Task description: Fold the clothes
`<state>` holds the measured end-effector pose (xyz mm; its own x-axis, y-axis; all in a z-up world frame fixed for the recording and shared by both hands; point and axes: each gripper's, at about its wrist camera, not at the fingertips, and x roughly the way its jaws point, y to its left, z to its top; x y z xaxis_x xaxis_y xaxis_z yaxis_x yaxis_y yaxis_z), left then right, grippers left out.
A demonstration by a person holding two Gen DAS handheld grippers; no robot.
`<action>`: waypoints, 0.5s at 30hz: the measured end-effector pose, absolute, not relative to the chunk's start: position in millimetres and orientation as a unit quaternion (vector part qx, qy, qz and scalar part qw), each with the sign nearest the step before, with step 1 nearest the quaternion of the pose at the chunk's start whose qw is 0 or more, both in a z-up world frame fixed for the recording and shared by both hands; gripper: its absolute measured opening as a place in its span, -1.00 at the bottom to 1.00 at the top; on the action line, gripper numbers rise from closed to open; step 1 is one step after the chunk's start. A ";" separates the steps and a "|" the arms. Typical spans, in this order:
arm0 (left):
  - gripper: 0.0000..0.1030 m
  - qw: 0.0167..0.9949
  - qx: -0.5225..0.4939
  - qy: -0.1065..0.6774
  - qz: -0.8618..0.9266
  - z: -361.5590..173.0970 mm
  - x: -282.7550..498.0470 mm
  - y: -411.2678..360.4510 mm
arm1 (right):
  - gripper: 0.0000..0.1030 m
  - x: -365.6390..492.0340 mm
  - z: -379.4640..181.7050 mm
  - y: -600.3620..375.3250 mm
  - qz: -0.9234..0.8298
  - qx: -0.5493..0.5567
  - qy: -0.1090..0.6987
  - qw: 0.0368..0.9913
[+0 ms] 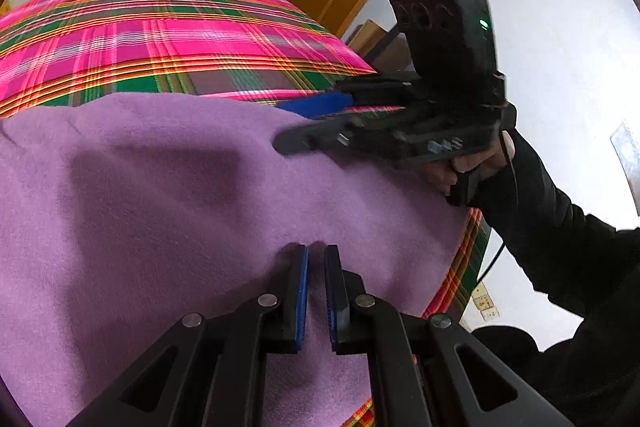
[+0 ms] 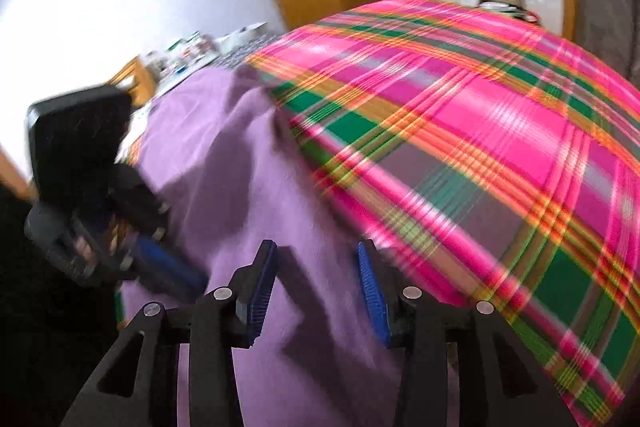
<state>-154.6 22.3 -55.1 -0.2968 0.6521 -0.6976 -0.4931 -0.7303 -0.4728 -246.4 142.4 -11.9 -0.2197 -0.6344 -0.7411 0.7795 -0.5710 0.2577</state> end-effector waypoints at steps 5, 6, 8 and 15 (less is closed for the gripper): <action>-0.85 0.305 -0.465 -0.082 0.827 -49.7 -161.2 10.1 | -0.14 -258.9 9.6 181.0 -0.836 0.403 0.029 0.371; -0.85 0.292 -0.463 -0.082 0.833 -49.0 -163.7 6.0 | -0.14 -256.4 17.6 195.6 -0.849 0.391 0.016 0.355; -0.85 0.270 -0.460 -0.086 0.841 -48.9 -169.1 -2.5 | -0.14 -244.1 32.9 229.2 -0.872 0.366 -0.007 0.324; -0.85 0.267 -0.449 -0.089 0.848 -43.6 -169.2 -3.6 | -0.16 -175.1 33.6 323.8 -0.901 0.365 -0.049 0.232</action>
<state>-169.2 -3.6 -43.6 -0.4542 0.5336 -0.7134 -0.3729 -0.8411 -0.3917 -175.1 323.8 33.6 -0.6266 -0.4531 -0.6341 0.3824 -0.8877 0.2565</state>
